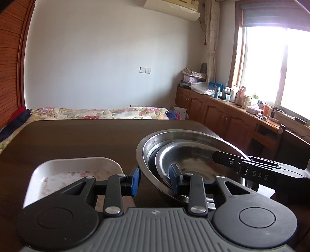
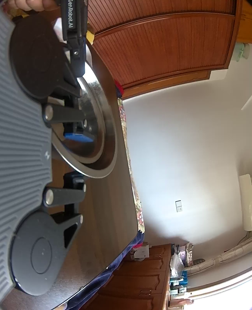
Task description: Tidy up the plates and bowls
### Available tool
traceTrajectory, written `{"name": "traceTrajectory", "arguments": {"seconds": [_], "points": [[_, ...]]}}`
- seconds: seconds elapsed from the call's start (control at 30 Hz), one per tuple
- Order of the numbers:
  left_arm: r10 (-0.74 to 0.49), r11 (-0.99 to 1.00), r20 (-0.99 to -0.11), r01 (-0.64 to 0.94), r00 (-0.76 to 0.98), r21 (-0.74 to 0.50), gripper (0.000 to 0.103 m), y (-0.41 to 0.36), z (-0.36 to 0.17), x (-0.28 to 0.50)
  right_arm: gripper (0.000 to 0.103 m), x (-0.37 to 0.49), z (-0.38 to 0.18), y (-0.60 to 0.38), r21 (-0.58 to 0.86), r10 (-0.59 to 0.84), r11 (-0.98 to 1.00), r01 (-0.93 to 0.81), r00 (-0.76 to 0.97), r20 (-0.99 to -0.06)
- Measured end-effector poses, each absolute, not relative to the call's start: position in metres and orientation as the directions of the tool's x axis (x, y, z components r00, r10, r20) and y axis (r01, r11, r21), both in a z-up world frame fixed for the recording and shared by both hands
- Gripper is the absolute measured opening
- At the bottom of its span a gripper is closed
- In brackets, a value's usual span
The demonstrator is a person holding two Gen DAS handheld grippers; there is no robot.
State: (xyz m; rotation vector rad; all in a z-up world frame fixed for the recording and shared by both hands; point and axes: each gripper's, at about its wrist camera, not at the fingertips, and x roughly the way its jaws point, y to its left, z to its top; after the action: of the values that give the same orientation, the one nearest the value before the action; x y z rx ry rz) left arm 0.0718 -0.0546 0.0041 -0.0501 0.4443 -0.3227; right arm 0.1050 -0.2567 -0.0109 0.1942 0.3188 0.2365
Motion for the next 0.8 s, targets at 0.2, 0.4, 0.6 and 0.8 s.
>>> {"name": "traceTrajectory", "arguments": {"seconds": [0.2,0.4,0.6,0.8], "points": [[-0.293,0.956,-0.4,0.269,0.868,-0.116,0.06,-0.043,0.013,0.067,0.033,0.106,0.001,-0.252,0.226,0.287,0.947,-0.229,0.92,-0.267],[-0.273,0.962,-0.394,0.247,0.878,-0.116,0.06,-0.029,0.019,0.065,0.033,0.11,0.007,-0.242,0.214,0.313,0.941,-0.263,0.916,-0.252],[-0.229,0.973,-0.387,0.205,0.893,-0.102,0.06,-0.01,0.024,0.064,0.033,0.115,0.011,-0.231,0.22,0.351,0.928,-0.3,0.902,-0.253],[-0.191,0.981,-0.378,0.166,0.906,-0.098,0.06,0.011,0.029,0.06,0.033,0.119,0.013,-0.211,0.214,0.391,0.915,-0.343,0.884,-0.256]]}}
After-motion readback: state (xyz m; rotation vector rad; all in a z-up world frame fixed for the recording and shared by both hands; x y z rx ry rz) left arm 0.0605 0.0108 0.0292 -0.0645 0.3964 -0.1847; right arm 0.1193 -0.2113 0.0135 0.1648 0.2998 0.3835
